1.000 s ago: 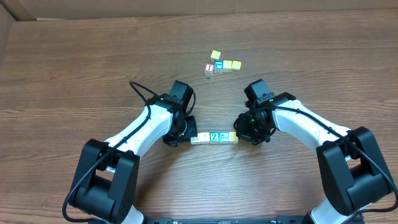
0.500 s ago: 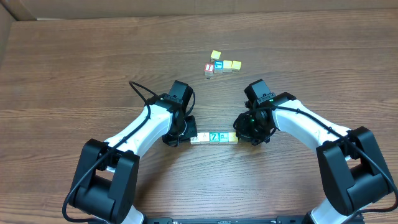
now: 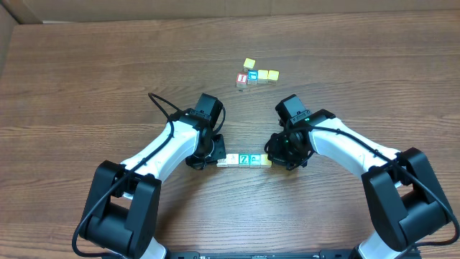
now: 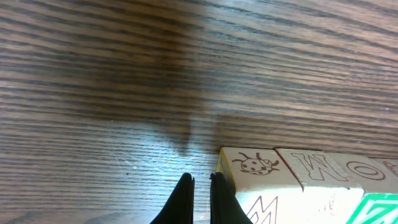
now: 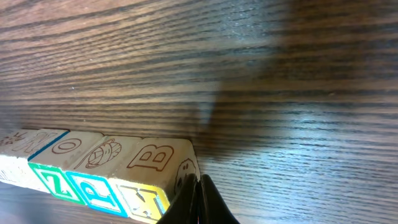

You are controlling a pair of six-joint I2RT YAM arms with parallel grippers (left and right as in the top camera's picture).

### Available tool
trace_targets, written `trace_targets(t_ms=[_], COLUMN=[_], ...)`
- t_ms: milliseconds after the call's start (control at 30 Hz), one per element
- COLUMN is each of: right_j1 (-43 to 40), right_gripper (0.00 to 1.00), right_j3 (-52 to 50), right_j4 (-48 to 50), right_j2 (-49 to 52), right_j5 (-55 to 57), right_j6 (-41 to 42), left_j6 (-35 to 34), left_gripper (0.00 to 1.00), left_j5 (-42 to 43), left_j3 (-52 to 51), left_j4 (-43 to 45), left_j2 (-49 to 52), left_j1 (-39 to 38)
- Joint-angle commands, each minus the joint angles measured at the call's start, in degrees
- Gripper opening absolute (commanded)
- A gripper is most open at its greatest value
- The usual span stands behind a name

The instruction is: Flip 5 blocks

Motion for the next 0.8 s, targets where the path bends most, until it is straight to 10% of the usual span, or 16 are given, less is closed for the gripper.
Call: trace_targets(t_ms=[0,767], right_j1=[0.72,0.72], right_gripper=[0.04,0.04], right_j3=[-0.35,-0.35], right_j4=[0.59,-0.20], right_j2=[0.04,0.04], right_j5=[-0.68,2.14], right_j6=[0.83,0.83], left_j6=[0.66,1.29], left_gripper=[0.04,0.04], left_j5=[-0.50,-2.25], left_j3=[-0.35,-0.35], left_j4=[0.04,-1.07], left_j2=[-0.20,-0.20], left_j1=[-0.52,-0.33])
